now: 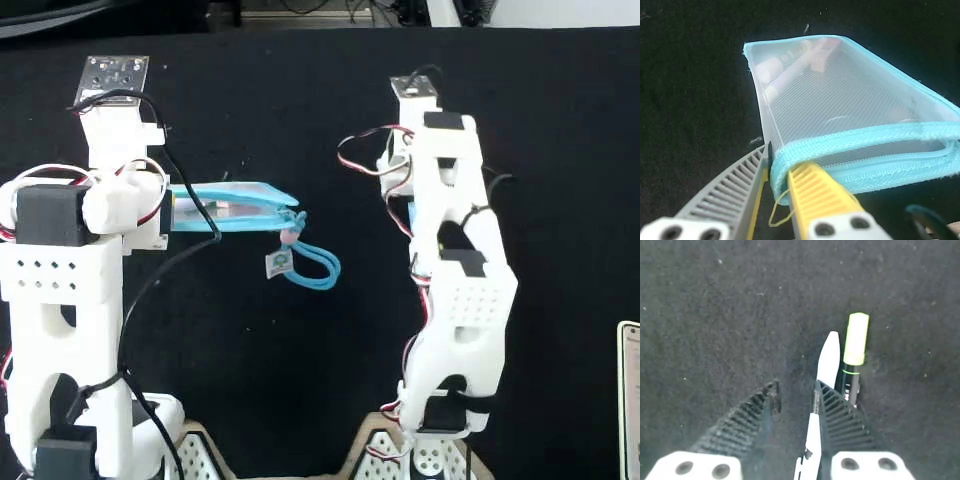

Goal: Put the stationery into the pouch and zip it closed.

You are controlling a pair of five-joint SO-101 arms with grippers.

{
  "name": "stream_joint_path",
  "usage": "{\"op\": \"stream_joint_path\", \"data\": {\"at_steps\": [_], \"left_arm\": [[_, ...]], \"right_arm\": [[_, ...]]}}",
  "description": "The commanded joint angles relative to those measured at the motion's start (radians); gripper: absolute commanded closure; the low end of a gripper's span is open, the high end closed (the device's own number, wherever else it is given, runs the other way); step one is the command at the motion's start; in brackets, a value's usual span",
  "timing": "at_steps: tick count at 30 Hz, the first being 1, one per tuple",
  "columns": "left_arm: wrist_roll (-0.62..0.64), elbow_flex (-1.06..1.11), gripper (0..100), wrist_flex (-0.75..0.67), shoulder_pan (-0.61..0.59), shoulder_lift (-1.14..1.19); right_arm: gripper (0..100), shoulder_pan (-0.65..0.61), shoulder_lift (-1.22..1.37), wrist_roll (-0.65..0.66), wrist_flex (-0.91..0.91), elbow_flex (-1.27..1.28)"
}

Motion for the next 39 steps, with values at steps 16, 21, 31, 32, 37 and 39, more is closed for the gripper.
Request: {"op": "stream_joint_path", "data": {"at_steps": [16, 21, 31, 32, 37, 39], "left_arm": [[-0.011, 0.002, 97, 0.008, 0.008, -0.014], [-0.011, 0.002, 97, 0.006, 0.008, -0.014], [-0.011, 0.002, 97, 0.005, 0.008, -0.014], [-0.011, 0.002, 97, 0.005, 0.008, -0.014], [-0.011, 0.002, 97, 0.005, 0.008, -0.014], [-0.011, 0.002, 97, 0.005, 0.008, -0.014]], "right_arm": [[88.9, 0.044, 0.168, 0.012, 0.141, -0.332], [88.9, 0.089, 0.246, 0.014, 0.15, -0.44], [88.9, 0.043, 0.367, 0.089, 0.193, -0.618], [88.9, 0.035, 0.38, 0.091, 0.193, -0.645], [89.2, 0.005, 0.455, 0.176, 0.29, -0.731], [89.2, -0.003, 0.484, 0.196, 0.358, -0.754]]}}
